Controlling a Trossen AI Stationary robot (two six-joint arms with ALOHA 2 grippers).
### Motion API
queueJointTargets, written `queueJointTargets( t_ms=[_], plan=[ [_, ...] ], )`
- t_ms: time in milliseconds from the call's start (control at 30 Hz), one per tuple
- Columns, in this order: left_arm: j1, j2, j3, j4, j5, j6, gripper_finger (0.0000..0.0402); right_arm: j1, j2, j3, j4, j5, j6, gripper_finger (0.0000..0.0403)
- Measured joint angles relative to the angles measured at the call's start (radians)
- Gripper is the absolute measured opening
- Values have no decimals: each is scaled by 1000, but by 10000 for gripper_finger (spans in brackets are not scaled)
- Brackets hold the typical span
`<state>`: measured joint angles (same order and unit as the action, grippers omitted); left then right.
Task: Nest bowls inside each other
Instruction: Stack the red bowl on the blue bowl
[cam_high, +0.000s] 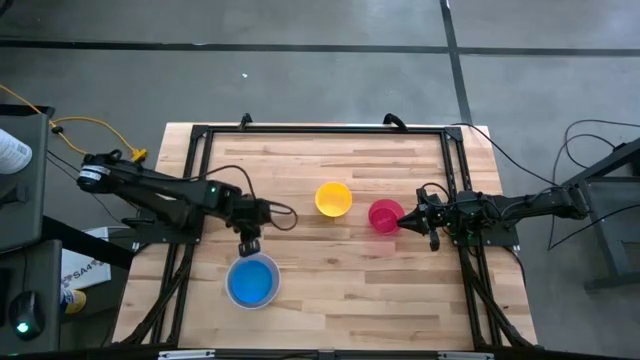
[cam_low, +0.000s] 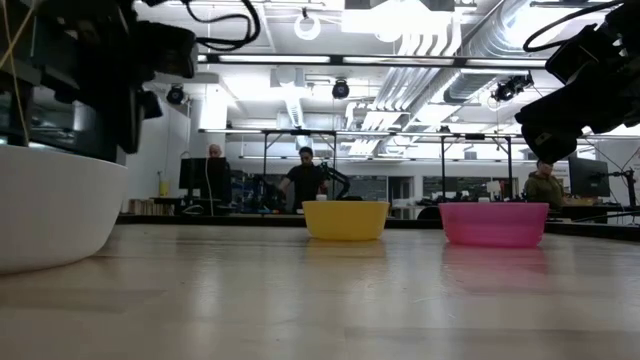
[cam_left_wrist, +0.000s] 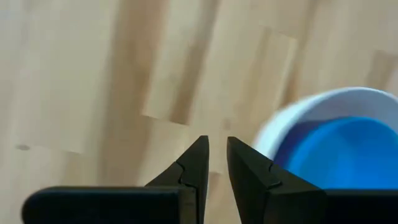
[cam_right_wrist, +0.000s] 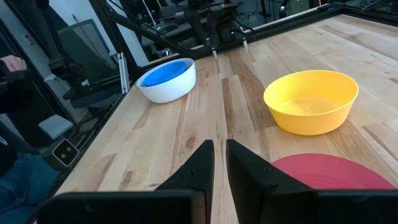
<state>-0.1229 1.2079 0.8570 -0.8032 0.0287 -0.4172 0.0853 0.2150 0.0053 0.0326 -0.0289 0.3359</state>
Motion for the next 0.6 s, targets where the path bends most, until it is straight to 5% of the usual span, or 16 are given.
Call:
queueJointTargets(
  t_ms=[600],
  plan=[
    [191,-30,-34,222,-112,335,58,0,0,0,0,0,0,35]
  ],
)
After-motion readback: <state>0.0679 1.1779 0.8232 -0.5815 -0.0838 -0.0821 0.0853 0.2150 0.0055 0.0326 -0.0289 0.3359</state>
